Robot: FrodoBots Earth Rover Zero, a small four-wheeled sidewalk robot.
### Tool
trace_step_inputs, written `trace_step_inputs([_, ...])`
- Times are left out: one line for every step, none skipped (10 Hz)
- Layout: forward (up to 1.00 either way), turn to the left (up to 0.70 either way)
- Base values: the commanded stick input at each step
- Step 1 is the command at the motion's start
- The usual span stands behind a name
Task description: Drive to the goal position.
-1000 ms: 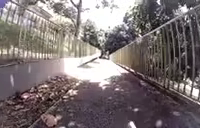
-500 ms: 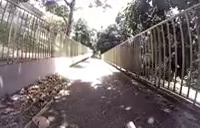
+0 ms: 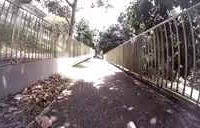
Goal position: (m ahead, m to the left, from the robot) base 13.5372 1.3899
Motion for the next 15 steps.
trace_step_inputs([0.00, 0.00])
trace_step_inputs([0.00, 0.00])
trace_step_inputs([0.21, 0.00])
trace_step_inputs([0.98, 0.00])
trace_step_inputs([1.00, 0.00])
trace_step_inputs([1.00, 0.00])
trace_step_inputs([1.00, 0.00])
trace_step_inputs([1.00, 0.00])
trace_step_inputs([1.00, 0.00])
trace_step_inputs([1.00, 0.00])
trace_step_inputs([1.00, 0.00])
trace_step_inputs([1.00, 0.00])
trace_step_inputs([1.00, 0.00])
trace_step_inputs([1.00, 0.00])
trace_step_inputs([1.00, 0.00])
